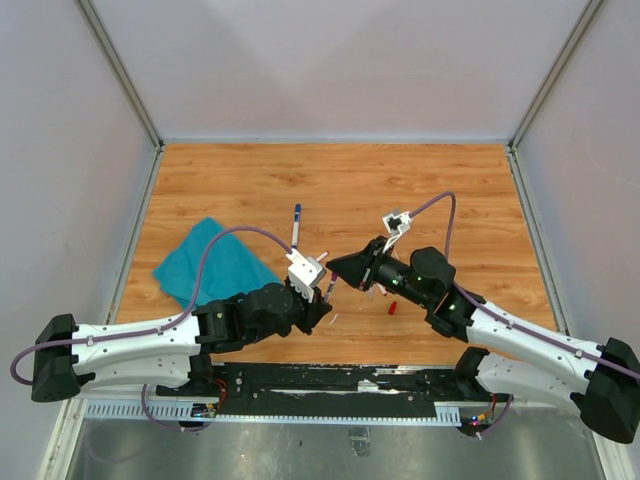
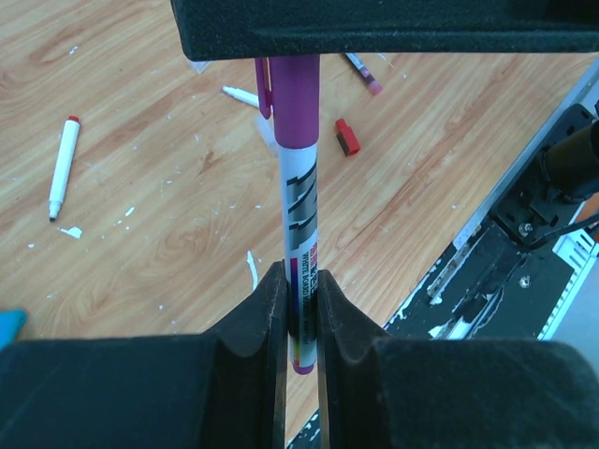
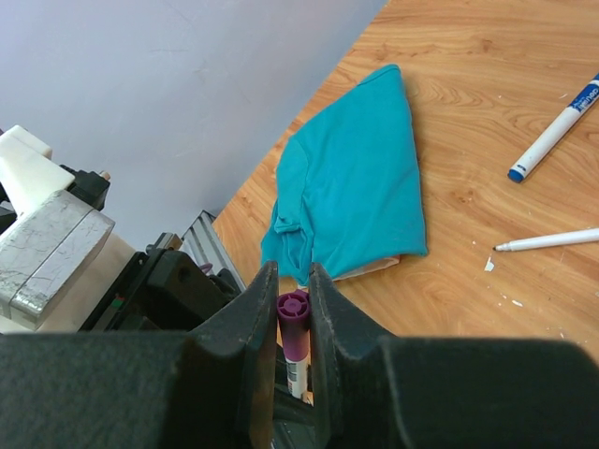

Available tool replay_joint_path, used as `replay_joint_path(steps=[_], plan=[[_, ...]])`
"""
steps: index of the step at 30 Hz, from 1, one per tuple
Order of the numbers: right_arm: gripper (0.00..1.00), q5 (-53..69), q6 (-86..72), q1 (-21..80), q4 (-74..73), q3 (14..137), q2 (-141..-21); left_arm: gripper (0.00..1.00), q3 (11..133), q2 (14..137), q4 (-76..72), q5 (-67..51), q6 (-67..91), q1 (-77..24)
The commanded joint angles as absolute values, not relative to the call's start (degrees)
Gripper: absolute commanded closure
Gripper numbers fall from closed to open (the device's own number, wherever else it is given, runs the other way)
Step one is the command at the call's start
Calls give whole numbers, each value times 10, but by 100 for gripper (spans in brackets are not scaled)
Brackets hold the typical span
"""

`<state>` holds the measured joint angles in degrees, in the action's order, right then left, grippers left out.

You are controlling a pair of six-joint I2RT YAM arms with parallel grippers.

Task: Insert the pens into the pen caps
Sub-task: Press the pen cap onto the pen, then place the pen at the center of the board.

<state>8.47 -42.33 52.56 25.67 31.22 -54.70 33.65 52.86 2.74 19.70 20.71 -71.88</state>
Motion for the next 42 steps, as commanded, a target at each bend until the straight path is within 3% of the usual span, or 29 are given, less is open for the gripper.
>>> replay_joint_path(steps=[1, 6, 14, 18, 22, 31, 38, 42], plan=[[99, 180, -449, 576, 123, 261, -571, 99, 410, 502, -202, 235, 181, -715], [99, 134, -421, 576, 85, 291, -544, 100, 404, 512, -180, 236, 178, -715], [90, 12, -341, 576, 27, 394, -503, 100, 348, 516, -146, 213, 195, -715], [64, -41, -320, 576, 30, 424, -475, 100, 312, 507, -155, 214, 207, -715], [50, -53, -299, 576, 50, 410, -436, 99, 307, 511, -135, 229, 212, -715], [40, -63, -237, 576, -6, 348, -341, 99, 339, 552, -72, 295, 227, -708], [31, -143, -235, 576, -70, 314, -277, 100, 351, 571, -54, 261, 235, -651], [28, -188, -236, 576, -111, 330, -299, 99, 382, 590, -16, 255, 248, -619]])
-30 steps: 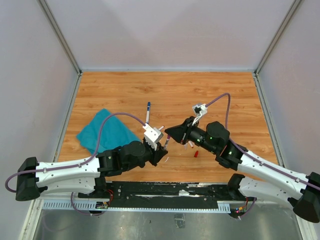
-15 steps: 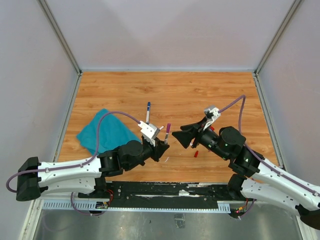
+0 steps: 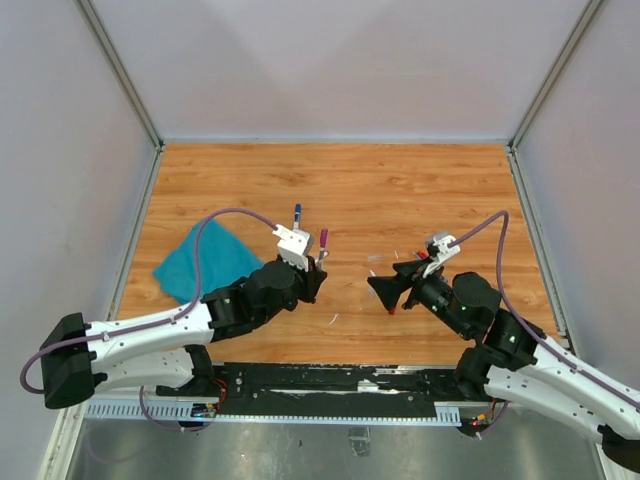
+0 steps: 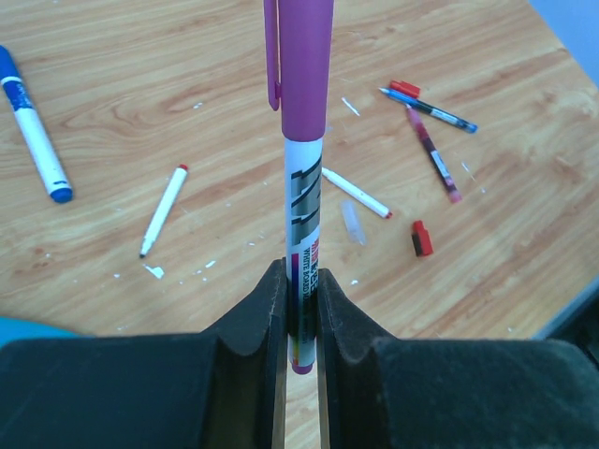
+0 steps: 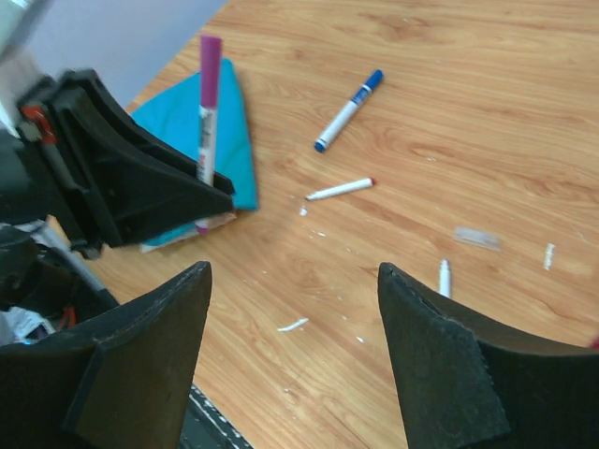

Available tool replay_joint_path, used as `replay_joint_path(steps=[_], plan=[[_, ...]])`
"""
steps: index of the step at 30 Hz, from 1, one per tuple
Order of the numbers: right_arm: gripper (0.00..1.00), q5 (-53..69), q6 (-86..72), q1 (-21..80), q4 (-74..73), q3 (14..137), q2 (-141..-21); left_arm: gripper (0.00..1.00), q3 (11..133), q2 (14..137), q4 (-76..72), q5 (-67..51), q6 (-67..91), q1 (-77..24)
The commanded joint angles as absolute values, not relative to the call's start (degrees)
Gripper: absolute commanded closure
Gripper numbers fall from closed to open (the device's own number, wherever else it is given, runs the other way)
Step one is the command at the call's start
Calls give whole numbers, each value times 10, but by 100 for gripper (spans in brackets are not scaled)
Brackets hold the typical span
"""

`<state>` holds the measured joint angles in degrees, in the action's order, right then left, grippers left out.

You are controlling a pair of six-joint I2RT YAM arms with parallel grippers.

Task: Insert the pens into the pen caps
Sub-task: Place the pen at the center of the board.

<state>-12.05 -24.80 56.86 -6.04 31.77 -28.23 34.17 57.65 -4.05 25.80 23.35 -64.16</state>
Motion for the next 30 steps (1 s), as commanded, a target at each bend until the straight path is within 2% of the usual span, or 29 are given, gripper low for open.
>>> replay_joint_path(steps=[1, 6, 11, 14, 16, 23, 30], plan=[[27, -200, -235, 576, -135, 344, -315, 99, 390, 595, -8, 253, 248, -613], [24, -216, -230, 567, -250, 412, -433, 100, 427, 625, 27, 243, 243, -583], [19, -65, -258, 489, -264, 429, -503, 100, 447, 652, 45, 218, 239, -543], [12, 35, -280, 429, -230, 407, -504, 99, 462, 672, 58, 202, 240, -512], [9, 57, -287, 412, -216, 395, -496, 99, 476, 691, 70, 189, 238, -490], [10, 6, -265, 409, -231, 374, -461, 99, 543, 797, 108, 165, 220, -423], [11, 25, -271, 408, -238, 356, -435, 99, 603, 925, 98, 142, 203, -373]])
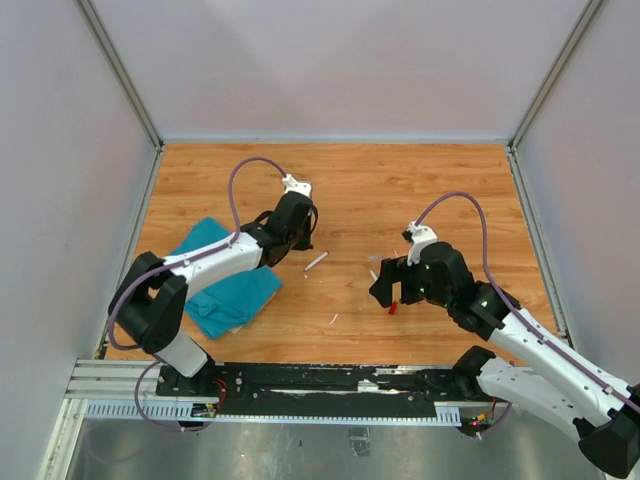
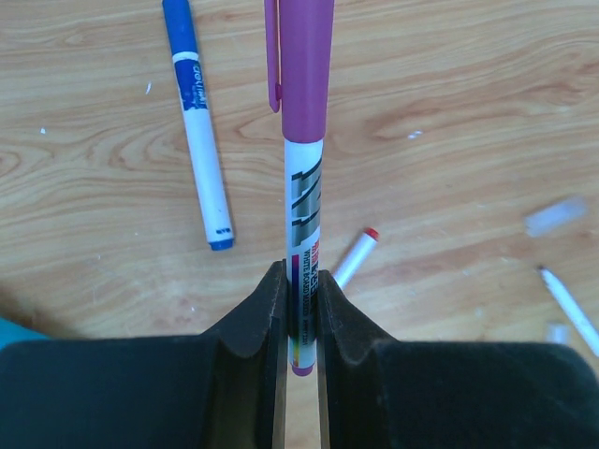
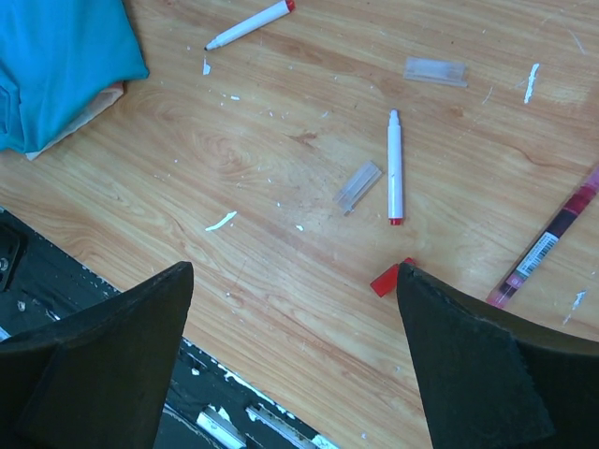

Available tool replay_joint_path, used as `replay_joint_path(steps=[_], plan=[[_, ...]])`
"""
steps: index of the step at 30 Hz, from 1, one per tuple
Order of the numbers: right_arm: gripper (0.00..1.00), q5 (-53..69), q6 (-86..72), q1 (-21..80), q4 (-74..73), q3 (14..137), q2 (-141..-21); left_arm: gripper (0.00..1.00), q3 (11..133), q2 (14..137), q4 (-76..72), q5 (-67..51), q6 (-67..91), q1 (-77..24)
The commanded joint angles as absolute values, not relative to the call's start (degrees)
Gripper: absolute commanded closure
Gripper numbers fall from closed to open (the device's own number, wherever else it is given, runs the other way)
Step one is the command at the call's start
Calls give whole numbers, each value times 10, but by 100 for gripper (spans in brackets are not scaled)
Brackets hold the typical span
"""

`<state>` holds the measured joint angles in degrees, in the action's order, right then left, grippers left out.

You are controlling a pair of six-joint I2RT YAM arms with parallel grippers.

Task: Insert the pens into the pen caps
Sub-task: Place the pen at the center of the board.

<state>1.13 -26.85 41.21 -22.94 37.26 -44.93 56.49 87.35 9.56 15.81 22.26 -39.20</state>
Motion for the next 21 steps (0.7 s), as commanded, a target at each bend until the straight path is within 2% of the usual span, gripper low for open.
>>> replay_joint_path(steps=[1, 11, 14, 21], plan=[[11, 27, -275, 408, -235, 351, -431, 99, 616, 942, 99, 142, 201, -369], [12, 19, -287, 408, -244, 335, -408, 100, 735, 1087, 129, 161, 204, -356], [12, 8, -286, 408, -253, 335, -407, 96, 765, 1118, 155, 171, 216, -353], [12, 5, -284, 408, -267, 334, -401, 93, 784, 1154, 172, 173, 234, -344]])
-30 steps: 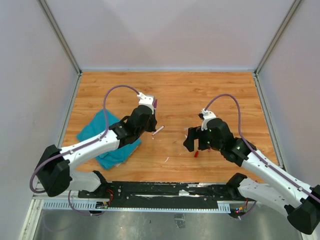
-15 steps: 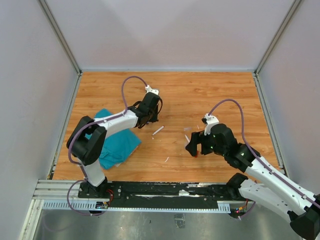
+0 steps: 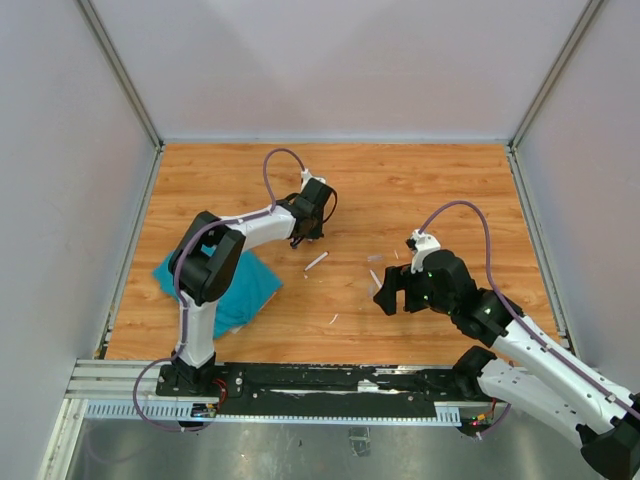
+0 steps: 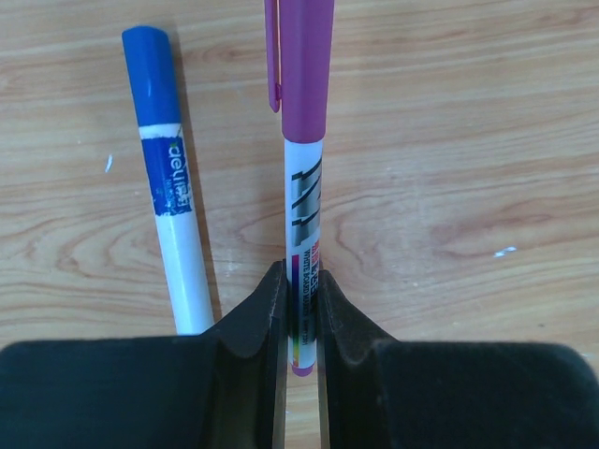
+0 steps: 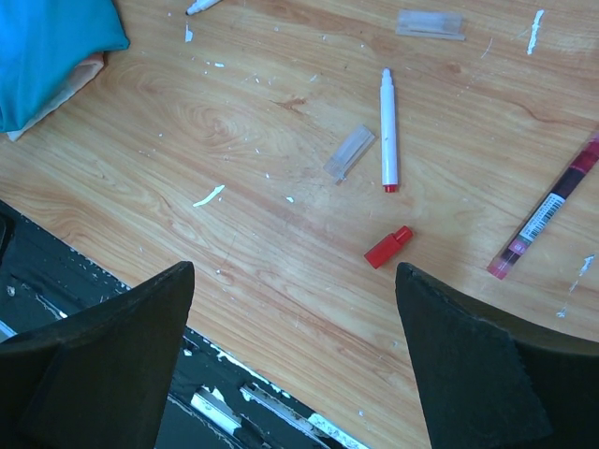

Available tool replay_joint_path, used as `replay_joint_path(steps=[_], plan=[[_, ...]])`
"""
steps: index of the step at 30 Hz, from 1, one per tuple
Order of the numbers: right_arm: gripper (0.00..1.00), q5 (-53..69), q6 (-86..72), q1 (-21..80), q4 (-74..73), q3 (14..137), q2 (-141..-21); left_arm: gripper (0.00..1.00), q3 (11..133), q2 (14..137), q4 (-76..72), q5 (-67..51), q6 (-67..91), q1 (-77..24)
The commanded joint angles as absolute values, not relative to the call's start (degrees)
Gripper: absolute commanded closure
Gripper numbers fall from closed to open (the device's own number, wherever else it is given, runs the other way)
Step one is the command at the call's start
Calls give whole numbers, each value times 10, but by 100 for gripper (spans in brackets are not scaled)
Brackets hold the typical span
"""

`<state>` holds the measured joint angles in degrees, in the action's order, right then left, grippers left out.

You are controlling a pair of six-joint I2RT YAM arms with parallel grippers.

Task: Insert the pens into the pen caps
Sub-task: Place the pen at the center of the board.

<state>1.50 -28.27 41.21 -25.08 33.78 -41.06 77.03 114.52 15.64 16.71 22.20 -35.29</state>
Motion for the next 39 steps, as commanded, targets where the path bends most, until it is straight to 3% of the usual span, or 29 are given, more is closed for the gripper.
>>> replay_joint_path(steps=[1, 15, 24, 31, 39], plan=[[12, 4, -285, 408, -267, 333, -400, 92, 783, 1155, 170, 170, 233, -343], [12, 1, -281, 408, -275, 328, -388, 83, 798, 1184, 184, 182, 233, -339], [12, 8, -283, 408, -274, 332, -400, 70, 793, 1184, 187, 191, 234, -339], [12, 9, -285, 408, -276, 335, -402, 69, 791, 1182, 185, 187, 235, -340], [12, 9, -287, 408, -276, 333, -399, 78, 790, 1181, 188, 197, 235, -338]])
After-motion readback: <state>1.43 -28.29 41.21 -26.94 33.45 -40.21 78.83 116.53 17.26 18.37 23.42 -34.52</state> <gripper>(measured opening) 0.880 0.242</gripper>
